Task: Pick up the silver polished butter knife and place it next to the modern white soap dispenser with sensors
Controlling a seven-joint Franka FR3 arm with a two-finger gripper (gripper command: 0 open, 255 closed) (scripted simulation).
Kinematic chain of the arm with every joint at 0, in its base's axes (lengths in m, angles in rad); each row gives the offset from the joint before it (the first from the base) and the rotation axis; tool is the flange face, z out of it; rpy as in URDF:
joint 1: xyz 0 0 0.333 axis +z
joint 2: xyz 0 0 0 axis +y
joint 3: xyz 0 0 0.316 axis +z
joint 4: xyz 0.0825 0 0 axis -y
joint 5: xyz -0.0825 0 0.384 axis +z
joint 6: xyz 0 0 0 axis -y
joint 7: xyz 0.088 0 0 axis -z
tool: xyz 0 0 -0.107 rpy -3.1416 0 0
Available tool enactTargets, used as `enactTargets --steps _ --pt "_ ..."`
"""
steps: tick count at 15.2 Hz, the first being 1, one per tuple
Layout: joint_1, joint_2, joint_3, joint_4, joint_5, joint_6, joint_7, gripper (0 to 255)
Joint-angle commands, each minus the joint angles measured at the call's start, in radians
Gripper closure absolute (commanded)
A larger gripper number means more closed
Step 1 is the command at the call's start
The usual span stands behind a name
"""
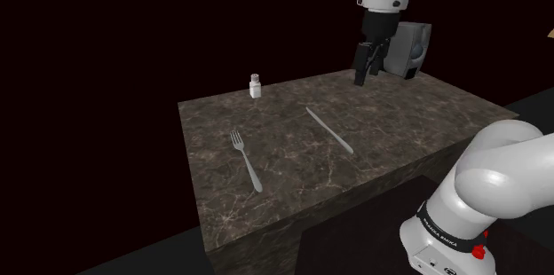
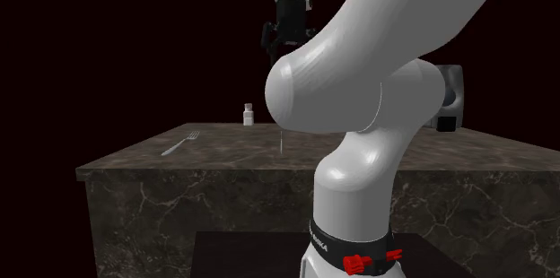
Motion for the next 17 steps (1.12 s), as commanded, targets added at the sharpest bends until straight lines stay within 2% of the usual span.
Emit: enactTargets --steps 1,7,14,17 --pt "0.0 0.0 0.0 0.0 0.0 0.0 0.0 0" --pt "-0.041 0.098 0.054 -0.125 0.028 0.227 0.171 0" --pt "-0.091 0.295 0.112 -0.204 0.047 0.507 0.369 0" --pt "-0.091 0.313 0.114 -0.222 0.048 0.543 0.372 0"
